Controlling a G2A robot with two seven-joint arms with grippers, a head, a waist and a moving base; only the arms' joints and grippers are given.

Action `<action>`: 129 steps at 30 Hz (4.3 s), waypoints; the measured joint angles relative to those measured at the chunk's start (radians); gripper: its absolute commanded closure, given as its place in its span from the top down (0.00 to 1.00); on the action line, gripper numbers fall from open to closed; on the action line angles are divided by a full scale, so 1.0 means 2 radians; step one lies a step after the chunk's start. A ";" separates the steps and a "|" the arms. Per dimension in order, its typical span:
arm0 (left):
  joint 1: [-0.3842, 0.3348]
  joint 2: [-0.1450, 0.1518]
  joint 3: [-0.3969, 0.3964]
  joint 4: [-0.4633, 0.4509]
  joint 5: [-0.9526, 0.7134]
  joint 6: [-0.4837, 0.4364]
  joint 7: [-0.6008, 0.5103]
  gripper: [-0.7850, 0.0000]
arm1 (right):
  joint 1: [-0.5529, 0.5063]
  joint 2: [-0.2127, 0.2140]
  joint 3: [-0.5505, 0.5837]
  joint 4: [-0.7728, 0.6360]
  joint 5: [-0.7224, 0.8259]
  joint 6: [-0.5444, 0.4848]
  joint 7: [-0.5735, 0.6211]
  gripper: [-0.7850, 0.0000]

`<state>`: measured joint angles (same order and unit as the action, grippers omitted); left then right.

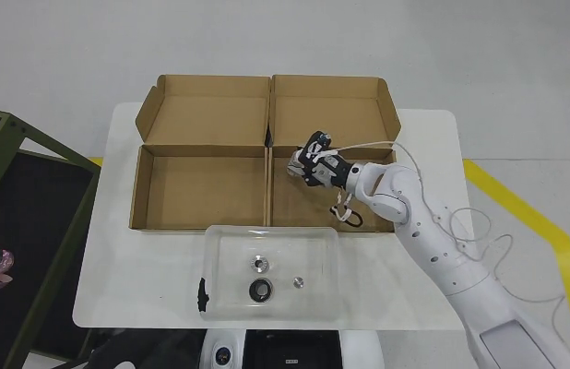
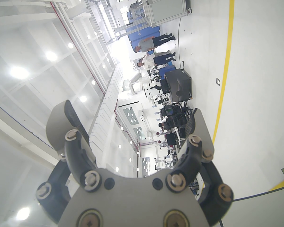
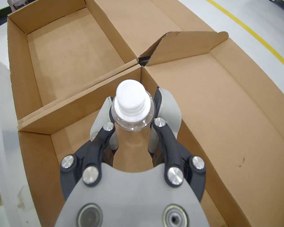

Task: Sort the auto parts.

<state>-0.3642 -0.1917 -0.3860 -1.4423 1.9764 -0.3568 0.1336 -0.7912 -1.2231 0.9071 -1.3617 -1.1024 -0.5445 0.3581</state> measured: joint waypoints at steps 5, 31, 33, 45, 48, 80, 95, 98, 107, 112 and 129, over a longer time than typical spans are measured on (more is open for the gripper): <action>0.000 0.000 0.000 0.000 0.000 0.000 0.000 1.00 | 0.005 -0.004 -0.008 0.015 -0.002 0.003 -0.001 0.17; 0.000 0.000 0.000 0.000 0.000 0.000 0.000 1.00 | -0.036 0.008 0.041 -0.100 -0.010 -0.035 0.035 0.56; 0.000 0.000 0.000 0.000 0.000 0.000 0.000 1.00 | -0.051 0.012 0.051 -0.127 -0.008 -0.045 0.044 0.59; 0.000 0.000 0.000 0.000 0.000 0.000 0.000 1.00 | -0.152 0.034 0.094 -0.263 -0.012 -0.088 0.091 0.81; 0.000 0.000 0.000 0.000 0.000 0.000 0.000 1.00 | -0.179 0.038 0.098 -0.284 -0.017 -0.100 0.098 0.70; 0.000 0.000 0.000 0.000 0.000 0.000 0.000 1.00 | -0.320 0.066 0.065 -0.362 -0.139 -0.136 0.146 0.61; 0.000 0.000 0.000 0.000 0.000 0.000 0.000 1.00 | -0.304 0.064 0.026 -0.348 -0.166 -0.109 0.203 0.64; 0.000 0.000 0.000 0.000 0.000 0.000 0.000 1.00 | -0.300 0.064 0.019 -0.345 -0.168 -0.105 0.215 0.62; 0.000 0.000 0.000 0.000 0.000 0.000 0.000 1.00 | -0.289 0.062 0.002 -0.338 -0.172 -0.094 0.237 0.45; 0.000 0.000 0.000 0.000 0.000 0.000 0.000 1.00 | -0.281 0.061 -0.006 -0.333 -0.170 -0.091 0.245 0.16; 0.000 0.000 0.000 0.000 0.000 0.000 0.000 1.00 | -0.269 0.062 -0.002 -0.362 -0.136 -0.092 0.232 0.00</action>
<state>-0.3642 -0.1917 -0.3860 -1.4423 1.9764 -0.3568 0.1336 -1.3284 -1.0988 0.9027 -2.0859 -1.3742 -0.7277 0.8228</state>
